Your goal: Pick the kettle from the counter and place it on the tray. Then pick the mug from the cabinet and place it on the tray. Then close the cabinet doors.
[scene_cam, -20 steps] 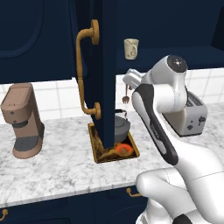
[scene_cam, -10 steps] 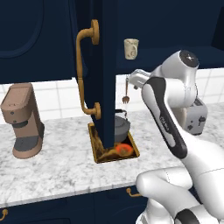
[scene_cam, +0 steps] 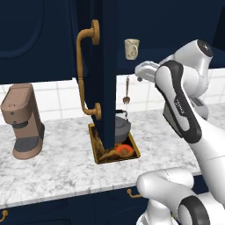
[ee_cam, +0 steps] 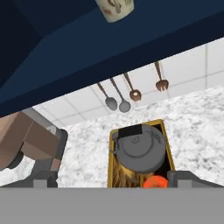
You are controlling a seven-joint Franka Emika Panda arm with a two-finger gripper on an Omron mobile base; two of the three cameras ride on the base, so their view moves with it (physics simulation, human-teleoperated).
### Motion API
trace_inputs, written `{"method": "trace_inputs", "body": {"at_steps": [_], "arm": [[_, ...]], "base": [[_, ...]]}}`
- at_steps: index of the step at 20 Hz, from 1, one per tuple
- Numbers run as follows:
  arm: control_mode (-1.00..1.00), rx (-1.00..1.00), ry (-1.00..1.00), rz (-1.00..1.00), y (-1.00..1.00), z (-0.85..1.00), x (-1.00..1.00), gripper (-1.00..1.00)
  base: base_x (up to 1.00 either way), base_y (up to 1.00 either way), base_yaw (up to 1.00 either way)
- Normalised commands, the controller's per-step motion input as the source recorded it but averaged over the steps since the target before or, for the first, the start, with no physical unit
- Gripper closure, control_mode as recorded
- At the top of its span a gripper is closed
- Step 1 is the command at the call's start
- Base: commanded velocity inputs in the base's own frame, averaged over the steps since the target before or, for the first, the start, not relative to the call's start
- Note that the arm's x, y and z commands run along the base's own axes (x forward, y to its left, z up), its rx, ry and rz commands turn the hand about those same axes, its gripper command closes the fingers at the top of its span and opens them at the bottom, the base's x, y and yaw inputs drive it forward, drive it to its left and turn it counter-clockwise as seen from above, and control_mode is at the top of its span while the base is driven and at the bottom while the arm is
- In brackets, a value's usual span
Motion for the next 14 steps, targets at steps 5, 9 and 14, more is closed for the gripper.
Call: {"method": "trace_inputs", "body": {"at_steps": [5, 9, 14], "arm": [[-1.00, 0.00, -0.10, 0.00, -0.09, 0.14, 0.17, -1.00], [-1.00, 0.00, 0.00, 0.00, 0.00, -0.01, 0.00, -1.00], [-1.00, 0.00, -0.01, 0.00, 0.00, 0.28, 0.16, -1.00]], "base": [[0.00, 0.00, 0.00], [0.00, 0.00, 0.00], [0.00, 0.00, 0.00]]}}
